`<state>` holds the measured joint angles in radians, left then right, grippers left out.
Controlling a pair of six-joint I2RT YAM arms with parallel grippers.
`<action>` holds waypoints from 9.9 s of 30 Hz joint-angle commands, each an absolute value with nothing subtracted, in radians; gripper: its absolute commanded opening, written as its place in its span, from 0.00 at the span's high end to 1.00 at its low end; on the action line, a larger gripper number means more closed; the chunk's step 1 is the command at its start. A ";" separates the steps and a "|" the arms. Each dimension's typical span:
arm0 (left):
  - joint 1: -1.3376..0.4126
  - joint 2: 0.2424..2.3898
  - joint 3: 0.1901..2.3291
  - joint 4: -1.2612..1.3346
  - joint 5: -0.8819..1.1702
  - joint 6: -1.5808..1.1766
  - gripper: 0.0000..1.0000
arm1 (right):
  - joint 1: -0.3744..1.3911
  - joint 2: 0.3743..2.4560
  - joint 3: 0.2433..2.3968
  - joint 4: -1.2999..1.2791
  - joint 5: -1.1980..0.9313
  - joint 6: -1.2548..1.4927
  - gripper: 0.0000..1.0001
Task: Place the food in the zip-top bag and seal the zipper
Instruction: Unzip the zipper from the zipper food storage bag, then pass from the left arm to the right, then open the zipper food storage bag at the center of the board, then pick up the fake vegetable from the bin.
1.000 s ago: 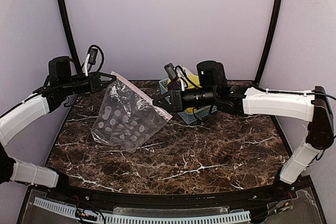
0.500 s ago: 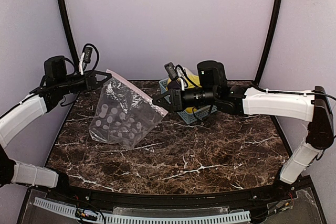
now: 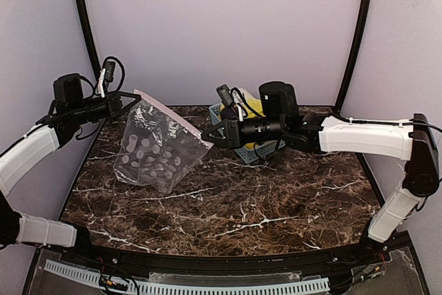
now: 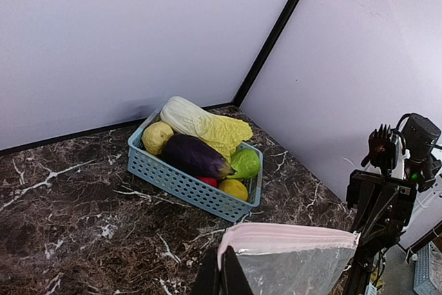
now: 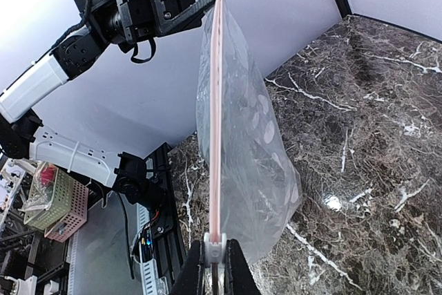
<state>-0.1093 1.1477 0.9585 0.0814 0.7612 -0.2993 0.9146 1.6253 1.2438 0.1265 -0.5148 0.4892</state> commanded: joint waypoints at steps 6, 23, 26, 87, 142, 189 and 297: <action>-0.051 1.112 0.945 0.137 0.666 -0.305 0.99 | 0.911 1.620 1.211 0.080 -0.530 0.493 1.00; -0.108 1.094 0.918 0.221 0.811 -0.278 0.99 | 0.904 1.579 1.243 -0.034 -0.451 0.411 0.66; -0.191 1.112 0.958 0.161 0.872 -0.207 0.99 | 0.889 1.536 1.265 -0.125 -0.386 0.356 0.52; -0.407 1.225 1.120 -0.092 0.907 -0.079 0.99 | 0.955 1.745 1.600 -0.316 -0.655 0.216 1.00; -0.877 1.432 1.125 -0.141 0.121 -0.708 0.41 | 1.124 1.535 1.143 0.074 0.152 0.666 1.00; -0.825 1.407 1.302 -0.430 0.331 -0.472 0.99 | 1.012 1.634 1.176 -0.260 0.298 0.803 1.00; -0.540 1.499 1.270 -0.476 0.537 -0.105 0.99 | 0.421 2.083 1.824 -0.263 -0.072 0.054 1.00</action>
